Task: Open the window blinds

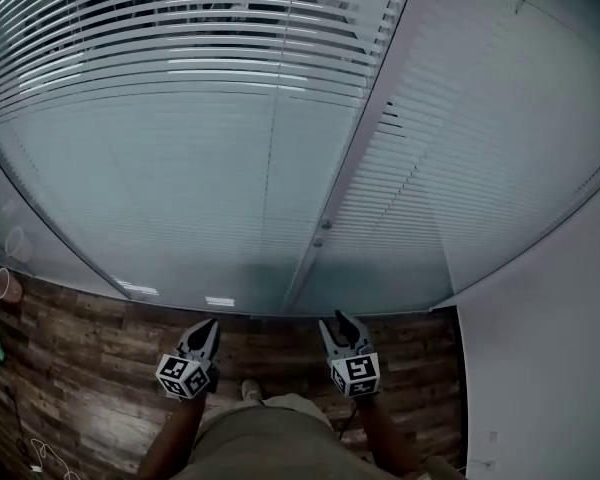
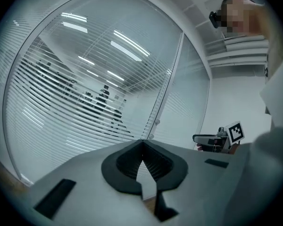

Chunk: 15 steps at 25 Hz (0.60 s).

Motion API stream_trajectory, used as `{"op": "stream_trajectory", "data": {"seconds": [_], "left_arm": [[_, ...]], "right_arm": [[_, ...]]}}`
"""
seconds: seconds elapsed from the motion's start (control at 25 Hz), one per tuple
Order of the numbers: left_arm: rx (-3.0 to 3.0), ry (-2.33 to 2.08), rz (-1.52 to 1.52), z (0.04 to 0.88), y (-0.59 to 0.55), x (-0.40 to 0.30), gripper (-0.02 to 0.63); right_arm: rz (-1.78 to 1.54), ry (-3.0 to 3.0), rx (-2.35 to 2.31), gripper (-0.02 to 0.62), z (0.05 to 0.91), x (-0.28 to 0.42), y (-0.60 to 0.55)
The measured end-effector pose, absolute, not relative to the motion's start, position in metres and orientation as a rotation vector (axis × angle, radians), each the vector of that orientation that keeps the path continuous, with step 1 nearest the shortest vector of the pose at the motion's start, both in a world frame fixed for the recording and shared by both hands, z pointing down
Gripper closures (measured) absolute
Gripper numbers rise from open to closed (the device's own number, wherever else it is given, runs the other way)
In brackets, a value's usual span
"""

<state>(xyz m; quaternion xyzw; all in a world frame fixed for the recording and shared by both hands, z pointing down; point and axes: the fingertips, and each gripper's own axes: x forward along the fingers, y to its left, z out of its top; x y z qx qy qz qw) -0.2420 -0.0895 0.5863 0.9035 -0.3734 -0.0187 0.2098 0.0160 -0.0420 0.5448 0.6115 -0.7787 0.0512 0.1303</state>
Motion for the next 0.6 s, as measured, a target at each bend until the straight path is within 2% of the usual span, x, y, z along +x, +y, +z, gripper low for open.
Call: {"op": "stream_trajectory", "data": {"seconds": [0.6], "left_arm": [[2.513,-1.064,-0.027,0.558,0.003,-0.158,0.592]], "right_arm": [[0.174,-2.301,1.855,0.434,0.506,0.106,0.059]]}}
